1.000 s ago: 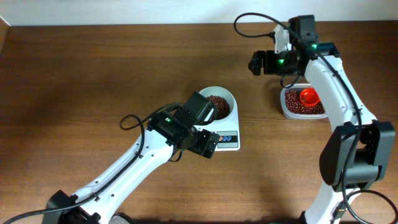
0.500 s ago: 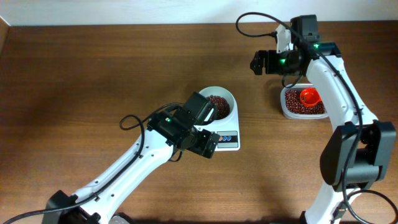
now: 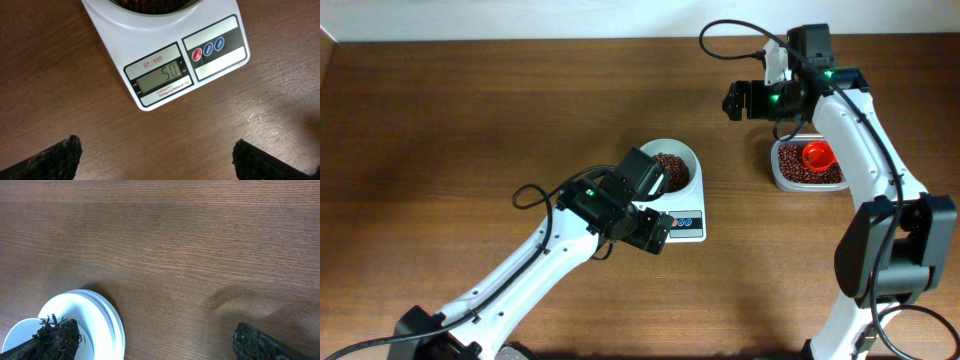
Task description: Scoop item into bowl and weigh 50g on scale
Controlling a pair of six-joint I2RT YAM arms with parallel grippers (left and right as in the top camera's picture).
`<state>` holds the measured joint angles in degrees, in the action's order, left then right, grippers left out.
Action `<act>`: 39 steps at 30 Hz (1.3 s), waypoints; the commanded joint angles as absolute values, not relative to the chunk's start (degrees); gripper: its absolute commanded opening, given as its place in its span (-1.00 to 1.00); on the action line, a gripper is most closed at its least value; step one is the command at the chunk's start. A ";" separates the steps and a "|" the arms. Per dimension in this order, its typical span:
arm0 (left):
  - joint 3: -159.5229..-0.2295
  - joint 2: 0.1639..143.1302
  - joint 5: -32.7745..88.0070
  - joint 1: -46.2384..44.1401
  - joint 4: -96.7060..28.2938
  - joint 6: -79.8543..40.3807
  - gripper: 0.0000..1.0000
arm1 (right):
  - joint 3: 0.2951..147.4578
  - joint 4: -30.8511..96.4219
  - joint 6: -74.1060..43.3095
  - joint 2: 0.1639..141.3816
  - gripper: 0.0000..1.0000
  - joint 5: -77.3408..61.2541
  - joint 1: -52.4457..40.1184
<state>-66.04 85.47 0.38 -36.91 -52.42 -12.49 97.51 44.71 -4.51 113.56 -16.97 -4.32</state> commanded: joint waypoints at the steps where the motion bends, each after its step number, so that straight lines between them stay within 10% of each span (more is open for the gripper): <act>1: -65.67 84.53 -0.01 -37.08 -52.29 -12.75 0.98 | 98.70 44.56 -4.78 113.19 0.97 -16.23 -4.10; 27: -65.67 84.53 -0.01 -37.08 -52.29 -12.75 0.98 | 98.67 44.58 -4.78 112.25 0.97 -16.23 -4.10; 39: -65.67 84.53 0.01 -37.08 -52.29 -12.75 0.98 | 96.14 51.42 0.01 75.11 0.97 2.83 -3.99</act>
<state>-66.00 85.47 0.38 -36.91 -52.42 -12.49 97.73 47.55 -2.50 79.72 -4.78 -4.29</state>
